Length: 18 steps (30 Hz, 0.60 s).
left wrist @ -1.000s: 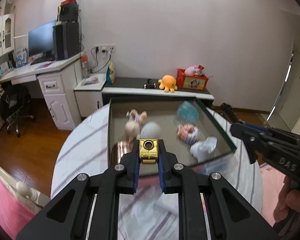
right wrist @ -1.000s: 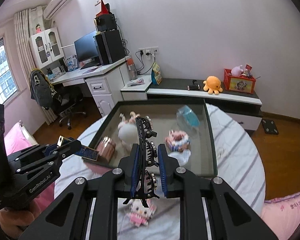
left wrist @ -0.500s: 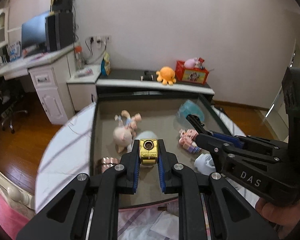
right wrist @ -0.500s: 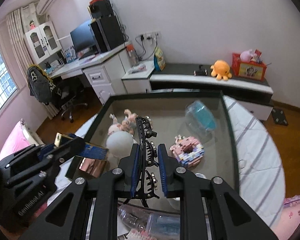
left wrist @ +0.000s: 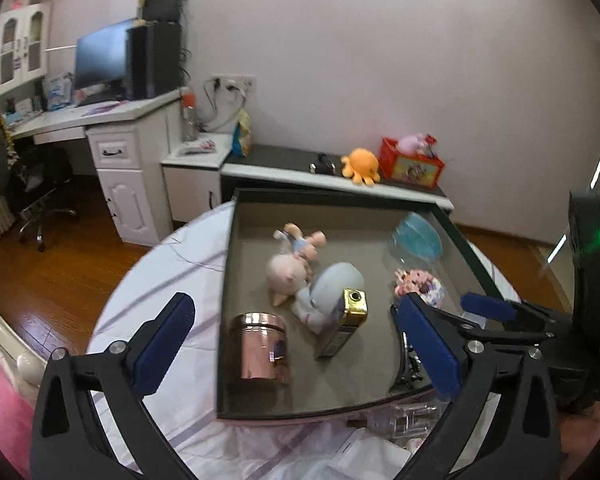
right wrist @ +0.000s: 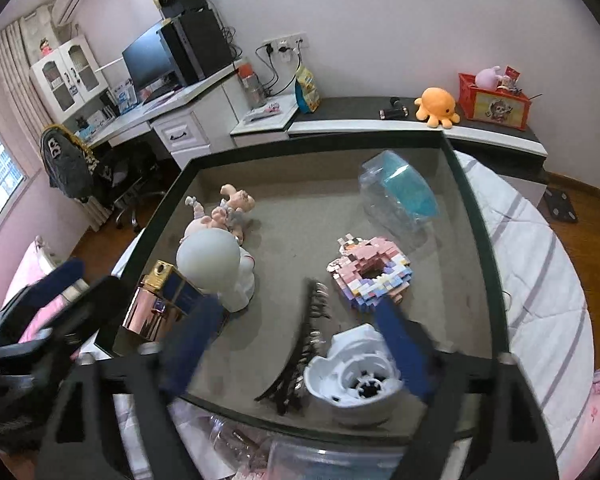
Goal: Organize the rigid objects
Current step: 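Carry the tube and hair clip into the pink box and open both tools, then lift both open tools up and away from the pink box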
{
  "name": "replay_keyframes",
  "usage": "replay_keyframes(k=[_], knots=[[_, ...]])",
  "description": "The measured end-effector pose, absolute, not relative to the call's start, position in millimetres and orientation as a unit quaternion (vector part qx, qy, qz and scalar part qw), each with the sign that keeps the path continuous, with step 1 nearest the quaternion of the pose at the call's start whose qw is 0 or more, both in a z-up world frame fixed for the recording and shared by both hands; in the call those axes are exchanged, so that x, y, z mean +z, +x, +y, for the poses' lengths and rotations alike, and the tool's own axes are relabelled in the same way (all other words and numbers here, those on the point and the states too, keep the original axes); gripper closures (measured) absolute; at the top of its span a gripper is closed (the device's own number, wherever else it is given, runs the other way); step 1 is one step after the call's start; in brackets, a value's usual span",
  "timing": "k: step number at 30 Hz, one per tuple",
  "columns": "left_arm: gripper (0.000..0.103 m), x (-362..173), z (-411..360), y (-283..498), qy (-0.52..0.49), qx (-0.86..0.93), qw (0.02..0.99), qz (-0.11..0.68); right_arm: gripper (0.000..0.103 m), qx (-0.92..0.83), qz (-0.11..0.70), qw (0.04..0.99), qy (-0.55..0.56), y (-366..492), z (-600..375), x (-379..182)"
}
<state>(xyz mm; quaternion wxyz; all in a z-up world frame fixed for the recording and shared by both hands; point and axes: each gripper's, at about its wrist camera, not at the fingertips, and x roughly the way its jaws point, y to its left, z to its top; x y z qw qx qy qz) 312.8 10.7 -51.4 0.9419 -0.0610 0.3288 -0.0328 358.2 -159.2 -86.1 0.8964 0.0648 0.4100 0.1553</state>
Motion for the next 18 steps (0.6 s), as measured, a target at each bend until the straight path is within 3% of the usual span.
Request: replay_keyframes(k=[5, 6, 7, 18], knots=[[0.0, -41.4, 19.5, 291.7, -0.059, -0.019, 0.946, 0.317, 0.016, 0.131, 0.387, 0.91, 0.077, 337.8, -171.0, -74.4], [0.0, -39.8, 21.1, 286.3, -0.058, -0.017, 0.947, 0.315, 0.011, 0.126, 0.381, 0.912, 0.084, 332.5, -174.7, -71.5], [0.0, -38.3, 21.7, 282.0, -0.058, -0.016, 0.948, 0.314, 0.0, 0.121, 0.374, 0.915, 0.087, 326.9, -177.9, -69.0], [0.0, -33.6, 13.1, 228.6, -0.038, -0.012, 0.949, 0.313, 0.0, 0.09, 0.32, 0.938, 0.097, 255.5, -197.9, -38.7]])
